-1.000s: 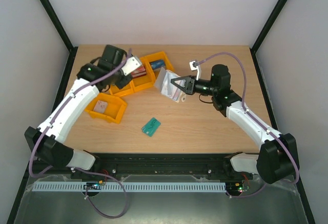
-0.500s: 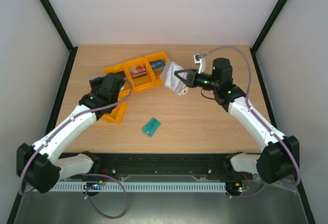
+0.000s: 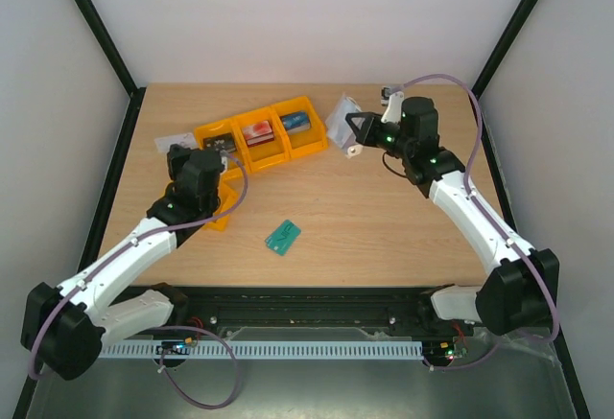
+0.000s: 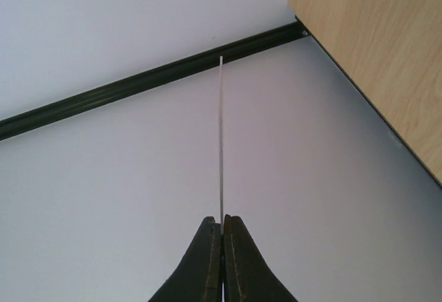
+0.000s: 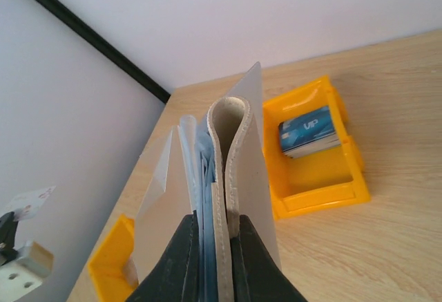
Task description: Take the credit cards out of the card holder
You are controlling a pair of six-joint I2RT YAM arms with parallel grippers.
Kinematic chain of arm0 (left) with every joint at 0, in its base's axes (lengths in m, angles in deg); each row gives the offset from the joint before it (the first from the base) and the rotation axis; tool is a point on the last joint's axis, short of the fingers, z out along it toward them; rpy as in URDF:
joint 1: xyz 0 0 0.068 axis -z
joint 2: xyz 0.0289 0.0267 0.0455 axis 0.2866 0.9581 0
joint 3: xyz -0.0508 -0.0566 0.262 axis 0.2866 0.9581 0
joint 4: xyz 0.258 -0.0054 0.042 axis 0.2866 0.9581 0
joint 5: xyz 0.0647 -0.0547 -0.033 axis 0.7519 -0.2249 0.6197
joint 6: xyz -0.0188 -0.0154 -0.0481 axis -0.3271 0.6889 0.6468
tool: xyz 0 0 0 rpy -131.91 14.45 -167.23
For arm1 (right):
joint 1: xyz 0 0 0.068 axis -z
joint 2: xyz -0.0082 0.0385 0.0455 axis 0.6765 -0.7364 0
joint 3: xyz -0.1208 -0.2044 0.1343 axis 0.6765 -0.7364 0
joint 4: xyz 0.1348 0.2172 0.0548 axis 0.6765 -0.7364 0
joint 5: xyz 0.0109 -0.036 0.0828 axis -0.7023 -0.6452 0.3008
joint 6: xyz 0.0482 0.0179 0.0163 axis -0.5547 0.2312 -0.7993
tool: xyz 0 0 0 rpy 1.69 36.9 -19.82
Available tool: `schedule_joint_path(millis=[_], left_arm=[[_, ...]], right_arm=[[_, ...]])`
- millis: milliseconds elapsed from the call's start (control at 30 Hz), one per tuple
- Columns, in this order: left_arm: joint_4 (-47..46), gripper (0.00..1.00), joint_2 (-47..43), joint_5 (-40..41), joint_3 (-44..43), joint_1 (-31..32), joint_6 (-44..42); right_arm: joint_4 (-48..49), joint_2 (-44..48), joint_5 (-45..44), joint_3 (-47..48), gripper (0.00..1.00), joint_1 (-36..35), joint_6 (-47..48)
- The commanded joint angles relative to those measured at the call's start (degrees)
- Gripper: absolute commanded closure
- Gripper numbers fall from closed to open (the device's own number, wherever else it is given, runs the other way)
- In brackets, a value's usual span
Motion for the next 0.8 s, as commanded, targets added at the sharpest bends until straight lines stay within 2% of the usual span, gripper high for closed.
schedule_joint_path(millis=[0, 167, 300, 467, 633, 767], left_arm=[[1.40, 0.98, 4.46, -1.67, -3.94, 0.32, 6.00], [14.15, 0.98, 10.51, -1.63, -9.04, 0.39, 25.37], [26.56, 0.98, 13.86, -2.12, -14.17, -1.05, 42.33], [35.36, 0.98, 15.92, -8.78, -13.43, -2.84, 52.06], [49.47, 0.98, 21.23, -23.08, -20.34, -9.10, 68.24], [52.44, 0.98, 24.71, -24.87, -23.16, -10.39, 69.78]], right_arm=[[6.20, -2.37, 0.86, 1.32, 0.98, 3.25, -2.31], [9.68, -5.61, -0.40, 2.56, 0.98, 7.39, -5.37], [3.79, -10.49, -3.06, 8.68, 0.98, 8.17, -5.21], [2.43, -18.98, 2.40, 13.98, 0.98, 9.28, -5.49], [0.76, -22.71, 4.19, 19.47, 0.98, 9.38, -5.47], [0.06, -22.97, 5.74, 19.58, 0.98, 9.35, -4.90]])
